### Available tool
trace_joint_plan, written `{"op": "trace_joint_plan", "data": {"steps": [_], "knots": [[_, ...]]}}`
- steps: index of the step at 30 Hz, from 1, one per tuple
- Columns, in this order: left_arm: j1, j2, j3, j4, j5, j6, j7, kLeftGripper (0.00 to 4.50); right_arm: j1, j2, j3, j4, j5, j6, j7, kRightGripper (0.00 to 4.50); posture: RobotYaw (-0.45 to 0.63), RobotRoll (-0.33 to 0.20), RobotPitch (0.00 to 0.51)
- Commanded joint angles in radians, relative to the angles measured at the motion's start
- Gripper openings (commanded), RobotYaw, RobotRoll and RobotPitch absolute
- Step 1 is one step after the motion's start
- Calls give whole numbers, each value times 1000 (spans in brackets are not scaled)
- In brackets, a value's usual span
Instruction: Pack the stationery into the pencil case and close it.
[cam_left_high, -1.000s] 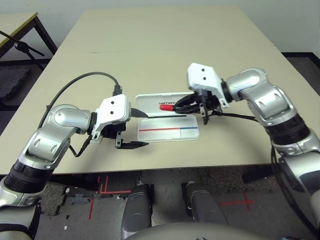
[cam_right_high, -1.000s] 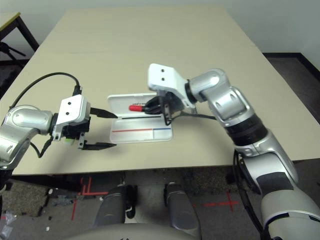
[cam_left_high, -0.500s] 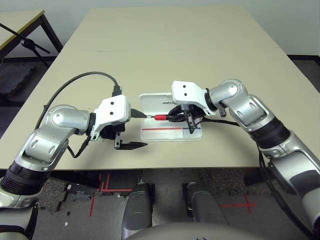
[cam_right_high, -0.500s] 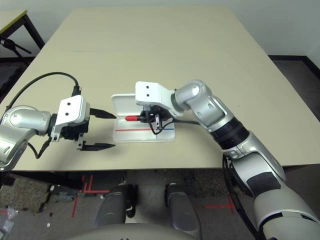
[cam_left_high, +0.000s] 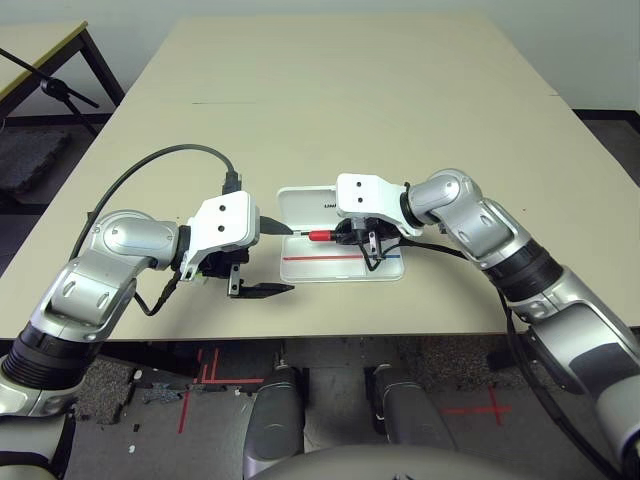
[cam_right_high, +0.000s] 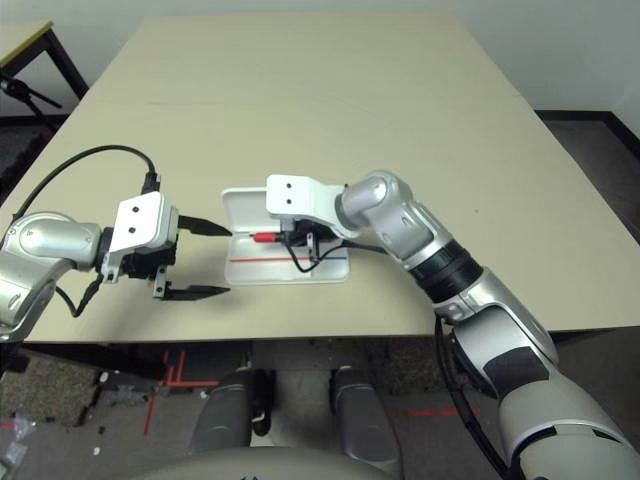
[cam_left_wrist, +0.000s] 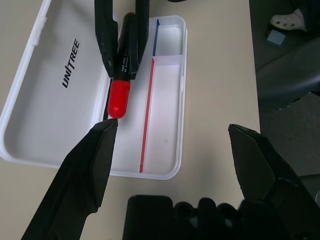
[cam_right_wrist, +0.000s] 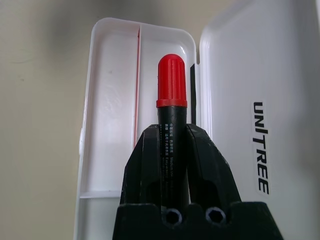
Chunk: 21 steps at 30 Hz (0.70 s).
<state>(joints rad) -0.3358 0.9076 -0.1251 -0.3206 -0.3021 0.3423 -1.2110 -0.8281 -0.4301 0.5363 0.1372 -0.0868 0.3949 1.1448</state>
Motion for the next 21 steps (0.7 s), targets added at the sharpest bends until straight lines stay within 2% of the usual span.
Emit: {"op": "trace_joint_plan", "data": {"steps": [1, 9, 16, 21], "knots": [[19, 13, -1, 5, 11, -10, -5, 4500, 13, 14, 0, 20, -12, -53, -17, 1484, 25, 0, 91], [34, 23, 4, -7, 7, -3, -4, 4500, 10, -6, -55, 16, 50, -113, 30, 4473, 26, 0, 98], [51, 36, 16, -20, 5, 15, 7, 4500, 26, -131, -210, -56, 266, 2, 210, 4473, 30, 0, 106], [62, 51, 36, -22, -2, 25, 10, 4500, 77, -289, -304, -64, 364, 46, 325, 4473, 41, 0, 110]]}}
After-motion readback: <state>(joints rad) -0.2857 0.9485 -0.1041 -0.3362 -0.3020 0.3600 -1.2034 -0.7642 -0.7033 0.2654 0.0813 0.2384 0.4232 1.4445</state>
